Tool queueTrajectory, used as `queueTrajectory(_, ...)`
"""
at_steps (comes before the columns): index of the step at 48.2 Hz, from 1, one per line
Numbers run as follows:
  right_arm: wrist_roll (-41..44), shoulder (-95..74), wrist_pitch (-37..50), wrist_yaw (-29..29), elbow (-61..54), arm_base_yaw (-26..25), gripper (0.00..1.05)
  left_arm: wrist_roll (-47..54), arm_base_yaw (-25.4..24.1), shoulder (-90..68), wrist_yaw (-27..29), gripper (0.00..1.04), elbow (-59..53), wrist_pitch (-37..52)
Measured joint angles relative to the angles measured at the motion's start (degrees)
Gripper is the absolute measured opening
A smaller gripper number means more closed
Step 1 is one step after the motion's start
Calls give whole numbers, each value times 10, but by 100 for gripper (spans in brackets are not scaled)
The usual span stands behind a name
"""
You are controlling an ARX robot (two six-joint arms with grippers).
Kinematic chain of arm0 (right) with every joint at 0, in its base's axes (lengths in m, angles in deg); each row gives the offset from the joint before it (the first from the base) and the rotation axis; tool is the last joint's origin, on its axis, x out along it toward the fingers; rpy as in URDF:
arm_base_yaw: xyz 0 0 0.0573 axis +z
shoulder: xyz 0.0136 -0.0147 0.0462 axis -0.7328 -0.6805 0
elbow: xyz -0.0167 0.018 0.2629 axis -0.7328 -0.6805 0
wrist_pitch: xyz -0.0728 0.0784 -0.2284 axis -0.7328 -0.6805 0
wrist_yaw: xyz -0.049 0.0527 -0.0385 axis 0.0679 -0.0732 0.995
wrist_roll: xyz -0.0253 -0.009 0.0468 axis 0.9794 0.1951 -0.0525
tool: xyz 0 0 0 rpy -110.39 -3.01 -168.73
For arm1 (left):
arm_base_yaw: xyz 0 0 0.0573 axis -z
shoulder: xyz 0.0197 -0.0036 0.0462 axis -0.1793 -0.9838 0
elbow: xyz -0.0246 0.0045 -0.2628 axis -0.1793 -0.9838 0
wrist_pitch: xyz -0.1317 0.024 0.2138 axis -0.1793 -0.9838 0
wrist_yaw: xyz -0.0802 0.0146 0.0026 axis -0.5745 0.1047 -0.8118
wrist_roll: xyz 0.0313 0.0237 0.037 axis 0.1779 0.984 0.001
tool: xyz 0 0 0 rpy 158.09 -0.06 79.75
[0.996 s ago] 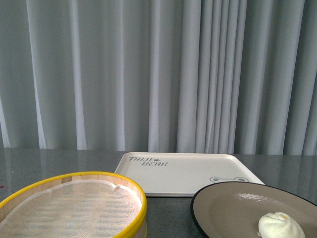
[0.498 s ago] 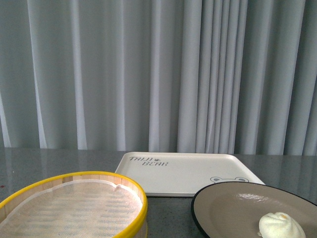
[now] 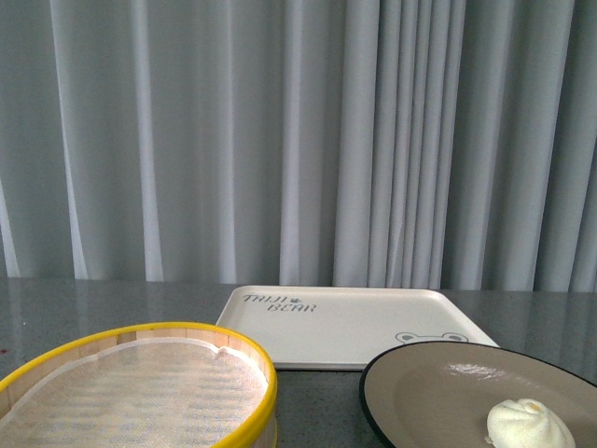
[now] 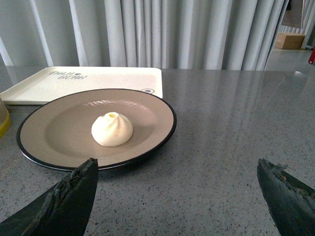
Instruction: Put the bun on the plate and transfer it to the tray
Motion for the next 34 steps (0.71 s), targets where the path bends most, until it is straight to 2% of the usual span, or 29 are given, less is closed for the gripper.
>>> queueTrajectory(26, 0, 0, 0, 0, 0, 0, 96, 0, 0, 97, 0, 4, 0, -97)
queueTrajectory(30, 0, 0, 0, 0, 0, 0, 96, 0, 0, 168, 0, 4, 0, -189)
queueTrajectory(34, 0, 0, 0, 0, 0, 0, 96, 0, 0, 194, 0, 4, 0, -196)
